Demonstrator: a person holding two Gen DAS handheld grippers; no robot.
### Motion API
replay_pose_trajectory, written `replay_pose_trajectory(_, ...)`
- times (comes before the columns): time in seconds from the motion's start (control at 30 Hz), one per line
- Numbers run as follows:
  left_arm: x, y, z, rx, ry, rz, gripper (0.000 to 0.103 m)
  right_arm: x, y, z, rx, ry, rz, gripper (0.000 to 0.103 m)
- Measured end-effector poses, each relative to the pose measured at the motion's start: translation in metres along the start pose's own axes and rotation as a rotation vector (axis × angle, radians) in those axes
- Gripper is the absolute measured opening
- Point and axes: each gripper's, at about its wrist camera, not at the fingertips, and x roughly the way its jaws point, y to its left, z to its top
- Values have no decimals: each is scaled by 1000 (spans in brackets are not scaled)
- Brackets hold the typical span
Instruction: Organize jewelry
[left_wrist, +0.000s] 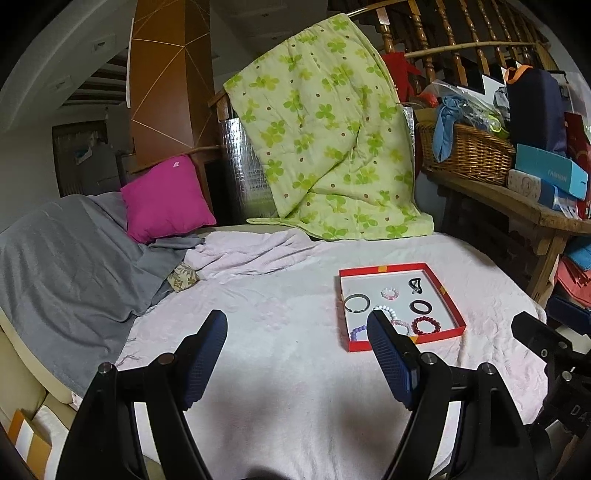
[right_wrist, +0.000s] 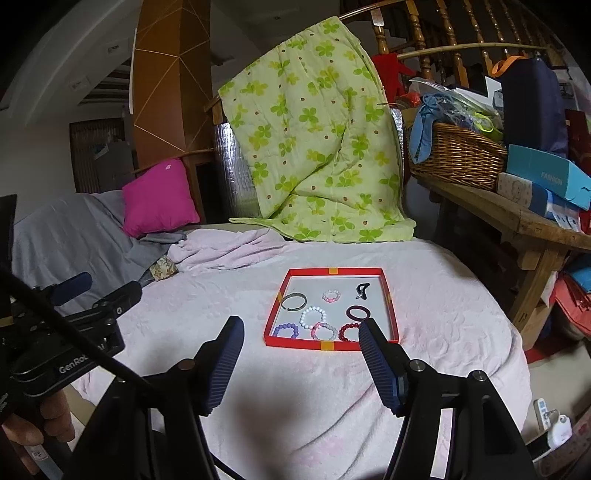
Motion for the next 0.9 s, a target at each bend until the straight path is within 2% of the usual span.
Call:
replay_pose_trajectory(0.4, -25, 6, 12, -10, -38, 9, 79, -12, 6, 9, 14, -18, -5, 70)
replay_pose_trajectory(0.7, -24, 5, 19, -29, -41, 27, 79, -10, 1, 14, 39, -21, 25, 70)
replay_pose_trajectory(0.9, -21, 2, 19, -22, -33, 18, 79, -10, -3, 15, 39, -32, 7, 71)
